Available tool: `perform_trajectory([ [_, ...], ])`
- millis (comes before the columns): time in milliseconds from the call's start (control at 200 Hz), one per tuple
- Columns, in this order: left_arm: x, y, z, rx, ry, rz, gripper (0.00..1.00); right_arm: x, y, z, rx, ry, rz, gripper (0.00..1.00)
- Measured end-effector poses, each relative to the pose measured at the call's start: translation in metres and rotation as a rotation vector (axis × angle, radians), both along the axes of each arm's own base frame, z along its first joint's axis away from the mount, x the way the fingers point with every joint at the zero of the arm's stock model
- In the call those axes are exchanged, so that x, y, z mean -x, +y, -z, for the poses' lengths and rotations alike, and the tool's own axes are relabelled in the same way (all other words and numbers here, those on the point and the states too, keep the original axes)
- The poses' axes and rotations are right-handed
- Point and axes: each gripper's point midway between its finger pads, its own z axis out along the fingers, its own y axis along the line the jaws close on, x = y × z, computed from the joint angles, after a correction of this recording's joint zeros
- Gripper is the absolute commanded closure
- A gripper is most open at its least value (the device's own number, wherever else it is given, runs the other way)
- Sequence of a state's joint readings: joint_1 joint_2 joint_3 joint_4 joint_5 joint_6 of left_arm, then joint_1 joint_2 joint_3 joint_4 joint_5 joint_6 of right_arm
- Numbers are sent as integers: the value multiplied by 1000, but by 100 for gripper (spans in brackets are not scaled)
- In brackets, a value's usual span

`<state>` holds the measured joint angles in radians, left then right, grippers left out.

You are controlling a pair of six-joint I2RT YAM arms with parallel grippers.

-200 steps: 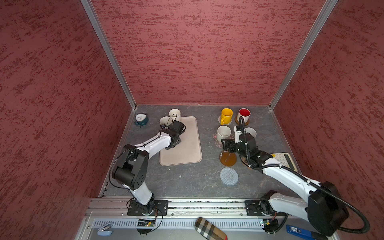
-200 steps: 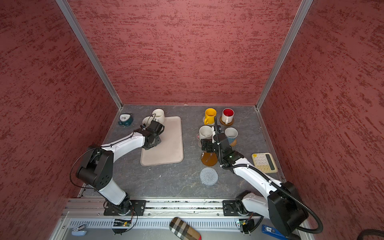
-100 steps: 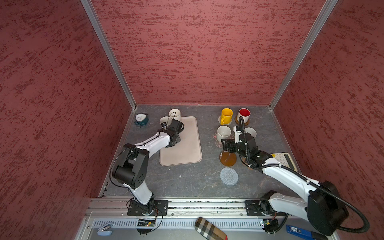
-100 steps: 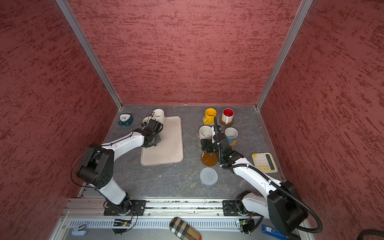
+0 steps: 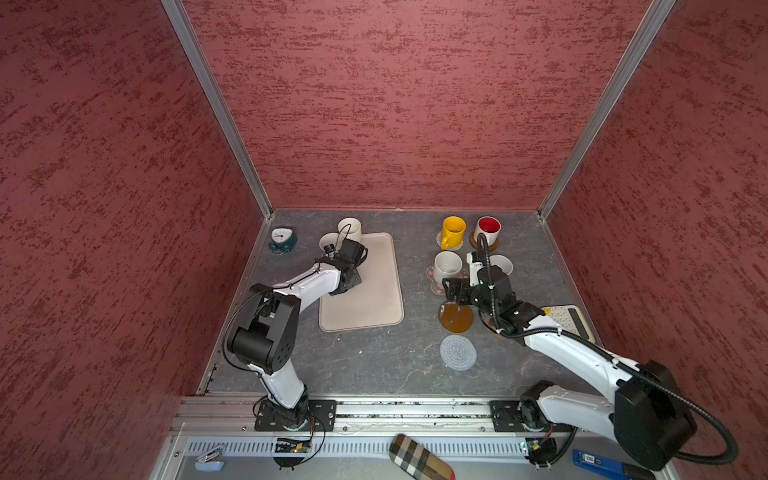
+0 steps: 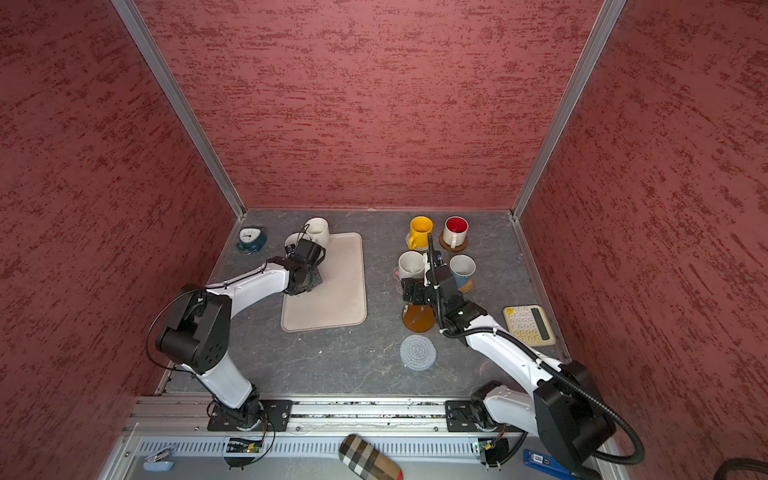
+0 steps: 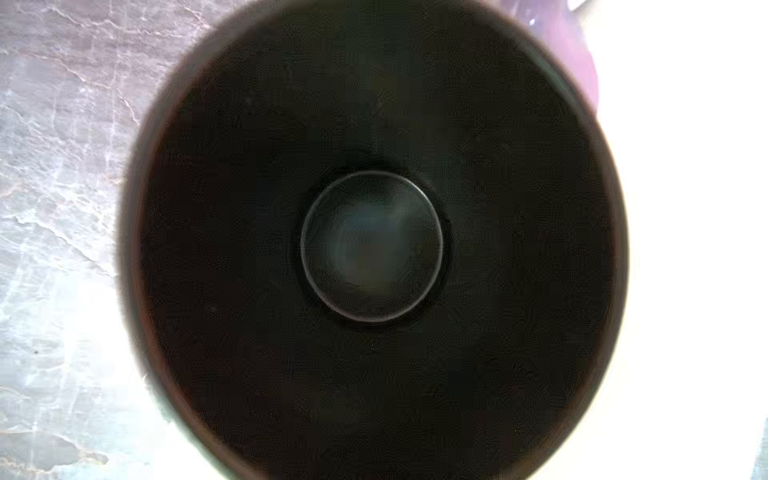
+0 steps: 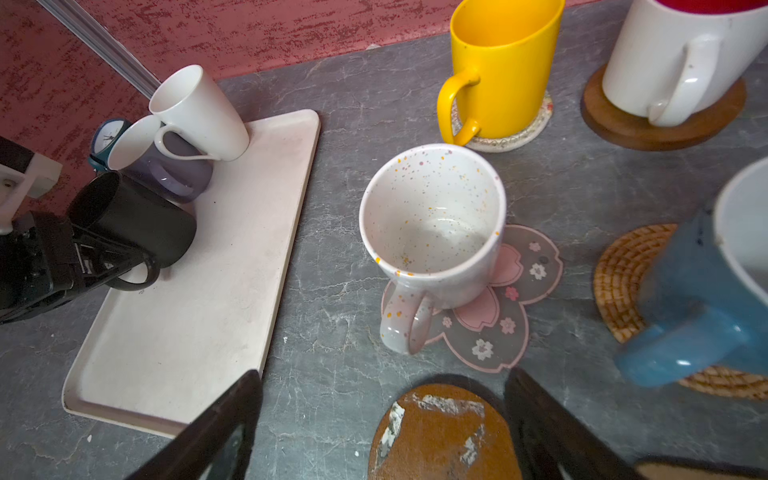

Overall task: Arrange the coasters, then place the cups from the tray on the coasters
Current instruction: 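Carry the black mug with the left gripper while the right arm withdraws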

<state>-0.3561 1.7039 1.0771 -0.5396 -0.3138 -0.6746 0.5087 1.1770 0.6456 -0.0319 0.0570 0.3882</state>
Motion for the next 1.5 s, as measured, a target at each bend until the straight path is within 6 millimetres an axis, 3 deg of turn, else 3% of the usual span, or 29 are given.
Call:
perform_trajectory([
  [185,1,-2,-1,1,4,23,100,0,0,0,3,1,-3,1],
  [401,14,-16,-12,9,34,111,100,2,1,-8,-10,-18,-14,1],
  [776,26,-79,-93,104,-102,391,100,2,-4,-51,-61,-71,-2,1],
  [1072,51,-147,-125,149,-131,659,100,-4,-40,-91,-158,-75,116,1],
  [1212,62,-183,-140,158,-158,795,100,-6,-71,-104,-192,-74,211,1],
  [1498,78,-256,-120,124,-118,1025,100,-11,-140,-111,-287,-48,387,1],
])
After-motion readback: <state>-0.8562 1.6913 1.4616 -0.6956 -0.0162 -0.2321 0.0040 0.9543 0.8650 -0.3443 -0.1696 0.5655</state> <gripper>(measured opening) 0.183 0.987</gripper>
